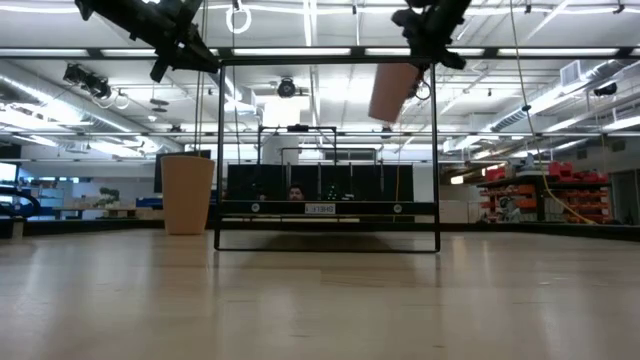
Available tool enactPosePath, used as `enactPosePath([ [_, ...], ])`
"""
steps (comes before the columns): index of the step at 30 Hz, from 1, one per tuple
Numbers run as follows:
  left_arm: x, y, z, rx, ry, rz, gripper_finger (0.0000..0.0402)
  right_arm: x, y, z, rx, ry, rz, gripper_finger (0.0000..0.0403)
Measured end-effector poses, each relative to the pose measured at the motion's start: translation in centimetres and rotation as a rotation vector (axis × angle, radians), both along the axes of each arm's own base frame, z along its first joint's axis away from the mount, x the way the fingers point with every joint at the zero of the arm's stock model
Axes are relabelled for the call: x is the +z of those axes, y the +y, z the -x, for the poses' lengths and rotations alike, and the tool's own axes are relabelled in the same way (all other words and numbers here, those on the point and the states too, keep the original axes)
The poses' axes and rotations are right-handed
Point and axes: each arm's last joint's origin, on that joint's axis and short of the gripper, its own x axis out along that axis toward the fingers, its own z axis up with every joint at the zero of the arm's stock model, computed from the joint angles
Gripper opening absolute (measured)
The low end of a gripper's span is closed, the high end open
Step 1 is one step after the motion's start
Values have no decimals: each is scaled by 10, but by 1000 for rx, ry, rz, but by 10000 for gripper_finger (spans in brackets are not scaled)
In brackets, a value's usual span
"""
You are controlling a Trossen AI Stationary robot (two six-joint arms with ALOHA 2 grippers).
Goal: Stack small to large cups/mugs on shelf
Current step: Put the pink cup on the shelf
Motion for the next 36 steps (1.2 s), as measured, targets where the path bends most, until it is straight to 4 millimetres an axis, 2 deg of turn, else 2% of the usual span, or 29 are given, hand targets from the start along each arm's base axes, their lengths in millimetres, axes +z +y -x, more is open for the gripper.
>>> enactPosePath([
  [8, -1, 0, 0, 0, 9, 11, 63, -7, -12, -51, 105, 59, -21, 0],
  [17, -3, -1, 1, 0, 23, 27, 55, -43, -26, -93, 176, 148, -74, 0],
  [27, -5, -1, 1, -1, 37, 36, 55, -95, -48, -124, 229, 237, -115, 0],
  [36, -7, 1, -1, 3, 48, 43, 55, -116, -55, -138, 277, 234, -116, 0],
])
